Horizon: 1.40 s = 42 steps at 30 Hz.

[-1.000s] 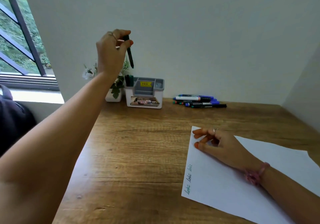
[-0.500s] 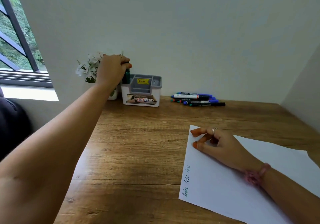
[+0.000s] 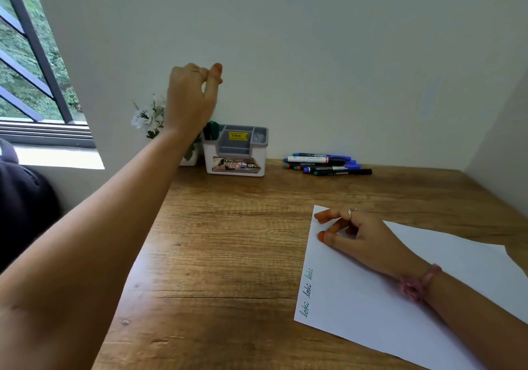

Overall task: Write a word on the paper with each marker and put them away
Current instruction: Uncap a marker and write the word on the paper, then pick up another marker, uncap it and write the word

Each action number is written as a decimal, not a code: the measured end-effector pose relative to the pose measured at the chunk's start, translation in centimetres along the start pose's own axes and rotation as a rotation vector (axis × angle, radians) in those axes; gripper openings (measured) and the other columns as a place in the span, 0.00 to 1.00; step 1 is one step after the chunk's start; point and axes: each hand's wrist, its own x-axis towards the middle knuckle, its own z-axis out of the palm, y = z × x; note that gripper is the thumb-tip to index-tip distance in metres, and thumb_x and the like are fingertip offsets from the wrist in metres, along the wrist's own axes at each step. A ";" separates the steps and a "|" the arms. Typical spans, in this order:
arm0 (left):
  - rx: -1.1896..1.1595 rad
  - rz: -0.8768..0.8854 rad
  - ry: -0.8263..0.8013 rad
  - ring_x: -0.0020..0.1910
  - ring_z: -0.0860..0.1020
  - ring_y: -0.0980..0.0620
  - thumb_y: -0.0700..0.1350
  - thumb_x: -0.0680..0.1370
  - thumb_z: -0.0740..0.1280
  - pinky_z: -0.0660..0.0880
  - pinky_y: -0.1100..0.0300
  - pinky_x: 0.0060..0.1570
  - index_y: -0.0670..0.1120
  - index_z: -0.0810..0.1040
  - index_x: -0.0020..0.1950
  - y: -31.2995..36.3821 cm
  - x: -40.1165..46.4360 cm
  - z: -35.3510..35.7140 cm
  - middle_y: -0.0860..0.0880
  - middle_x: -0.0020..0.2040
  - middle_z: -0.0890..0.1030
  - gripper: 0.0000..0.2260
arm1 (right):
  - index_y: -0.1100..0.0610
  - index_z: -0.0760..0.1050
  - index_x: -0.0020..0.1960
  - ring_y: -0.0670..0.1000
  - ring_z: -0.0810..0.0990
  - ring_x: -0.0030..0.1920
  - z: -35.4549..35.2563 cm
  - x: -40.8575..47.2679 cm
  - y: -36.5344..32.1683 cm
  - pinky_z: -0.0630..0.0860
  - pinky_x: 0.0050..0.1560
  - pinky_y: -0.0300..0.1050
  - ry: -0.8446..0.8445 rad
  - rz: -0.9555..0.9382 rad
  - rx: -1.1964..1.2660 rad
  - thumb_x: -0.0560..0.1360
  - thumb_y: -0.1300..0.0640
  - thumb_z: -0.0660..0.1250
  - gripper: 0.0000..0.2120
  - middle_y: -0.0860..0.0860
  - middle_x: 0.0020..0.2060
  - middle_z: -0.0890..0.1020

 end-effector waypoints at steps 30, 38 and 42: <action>0.315 0.151 -0.819 0.56 0.71 0.43 0.39 0.79 0.59 0.73 0.52 0.54 0.37 0.72 0.64 7.6 -10.1 16.8 0.39 0.58 0.72 0.15 | 0.45 0.77 0.55 0.34 0.78 0.47 -0.1 0.3 0.7 0.68 0.46 0.23 -0.011 -0.034 -0.006 0.72 0.54 0.71 0.12 0.35 0.49 0.78; -0.031 0.007 -0.667 0.56 0.74 0.47 0.39 0.76 0.64 0.71 0.61 0.55 0.41 0.74 0.64 8.3 -8.6 14.6 0.42 0.58 0.74 0.16 | 0.48 0.78 0.56 0.33 0.76 0.47 -0.2 0.3 0.5 0.67 0.45 0.23 -0.006 -0.026 0.010 0.73 0.54 0.70 0.12 0.38 0.49 0.78; -0.317 -0.099 -0.485 0.49 0.75 0.55 0.38 0.75 0.66 0.72 0.68 0.51 0.40 0.76 0.60 9.5 -8.0 11.8 0.43 0.55 0.77 0.14 | 0.47 0.77 0.54 0.32 0.76 0.45 -0.3 0.0 0.1 0.68 0.45 0.24 -0.001 -0.019 0.024 0.73 0.56 0.70 0.11 0.36 0.46 0.78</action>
